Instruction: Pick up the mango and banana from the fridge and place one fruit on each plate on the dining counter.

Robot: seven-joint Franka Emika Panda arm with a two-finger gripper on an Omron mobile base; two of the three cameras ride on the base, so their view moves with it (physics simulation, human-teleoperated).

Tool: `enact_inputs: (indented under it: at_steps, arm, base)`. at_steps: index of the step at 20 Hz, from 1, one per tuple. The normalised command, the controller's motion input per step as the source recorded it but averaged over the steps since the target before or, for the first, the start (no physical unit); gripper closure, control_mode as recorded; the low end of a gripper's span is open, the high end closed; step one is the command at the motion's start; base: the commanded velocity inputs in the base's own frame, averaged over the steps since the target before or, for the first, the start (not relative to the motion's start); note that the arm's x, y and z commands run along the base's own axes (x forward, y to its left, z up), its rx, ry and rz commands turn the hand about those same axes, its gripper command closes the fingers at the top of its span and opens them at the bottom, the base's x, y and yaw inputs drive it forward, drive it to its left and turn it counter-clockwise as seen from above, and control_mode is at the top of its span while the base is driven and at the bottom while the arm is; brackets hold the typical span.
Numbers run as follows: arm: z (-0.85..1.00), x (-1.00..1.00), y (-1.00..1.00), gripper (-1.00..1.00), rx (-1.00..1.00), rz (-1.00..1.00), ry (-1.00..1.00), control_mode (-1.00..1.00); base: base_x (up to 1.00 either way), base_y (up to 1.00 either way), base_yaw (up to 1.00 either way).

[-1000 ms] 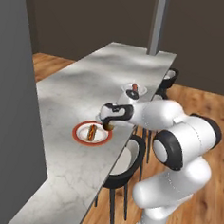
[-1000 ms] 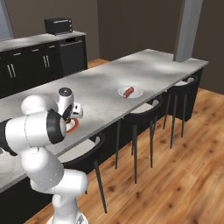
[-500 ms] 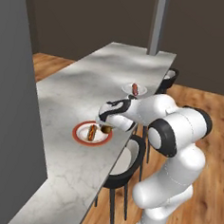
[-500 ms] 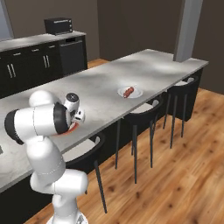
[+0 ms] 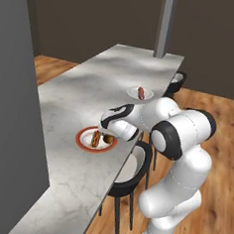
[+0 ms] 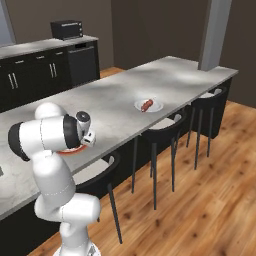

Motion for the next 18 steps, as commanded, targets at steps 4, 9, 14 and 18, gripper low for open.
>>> enact_inputs:
  at_steps: [4, 9, 14, 18]
  arm:
    - [0.0, 0.01, 0.13, -1.0, 0.04, -0.08, 0.0, -1.0]
    - [-0.01, 0.0, 0.03, -1.0, 0.02, -0.06, 0.02, -1.0]
    - [0.15, 0.0, 0.0, -1.0, 0.01, -0.02, 0.0, -1.0]
    - [0.48, -0.01, 0.0, -1.0, -0.05, 0.0, 0.03, -1.0]
  base:
    - [0.0, 0.0, 0.0]
    - [0.0, 0.0, 0.0]
    - [0.0, 0.0, 0.0]
    - [0.0, 0.0, 0.0]
